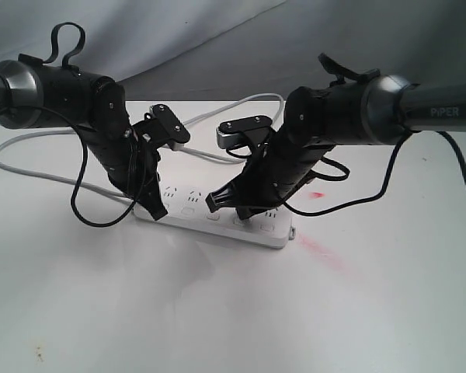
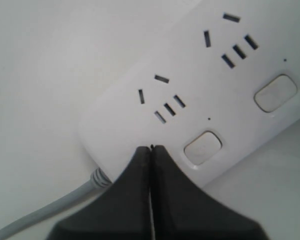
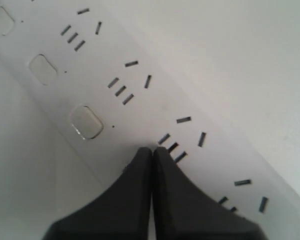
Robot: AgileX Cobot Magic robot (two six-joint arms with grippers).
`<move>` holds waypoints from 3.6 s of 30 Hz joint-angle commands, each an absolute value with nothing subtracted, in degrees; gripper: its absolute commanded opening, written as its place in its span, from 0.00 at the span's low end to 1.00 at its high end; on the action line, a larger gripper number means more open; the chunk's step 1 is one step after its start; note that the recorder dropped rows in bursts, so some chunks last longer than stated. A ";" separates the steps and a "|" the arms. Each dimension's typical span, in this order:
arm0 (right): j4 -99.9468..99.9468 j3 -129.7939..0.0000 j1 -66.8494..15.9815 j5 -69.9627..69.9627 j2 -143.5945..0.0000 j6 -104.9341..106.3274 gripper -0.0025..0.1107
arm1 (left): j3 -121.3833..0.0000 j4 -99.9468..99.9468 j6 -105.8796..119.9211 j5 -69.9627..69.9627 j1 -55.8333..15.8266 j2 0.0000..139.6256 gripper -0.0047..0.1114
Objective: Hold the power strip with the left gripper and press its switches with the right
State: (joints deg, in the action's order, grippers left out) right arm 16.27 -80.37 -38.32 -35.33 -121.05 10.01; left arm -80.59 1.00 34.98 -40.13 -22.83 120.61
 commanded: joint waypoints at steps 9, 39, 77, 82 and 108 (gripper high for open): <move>13.49 -79.42 -40.79 -37.65 -121.34 9.96 0.02 | -80.30 1.19 34.36 -41.32 -22.92 121.63 0.04; 12.91 -79.42 -40.89 -36.84 -121.83 9.96 0.02 | -80.30 1.19 34.09 -41.43 -22.92 121.63 0.04; 8.12 -79.42 -41.16 -32.81 -115.20 7.23 0.02 | -80.30 1.19 33.84 -41.41 -22.92 121.63 0.04; 8.12 -79.42 -41.29 -31.80 -114.30 7.23 0.02 | -80.30 1.19 33.84 -41.41 -22.92 121.63 0.04; 24.54 -79.42 -41.29 -28.76 -121.20 19.53 0.02 | -80.30 1.19 33.53 -42.03 -22.92 121.63 0.04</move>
State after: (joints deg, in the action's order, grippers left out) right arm 22.82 -79.53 -41.34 -29.24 -121.01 17.72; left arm -80.59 1.00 34.04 -40.34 -22.83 120.61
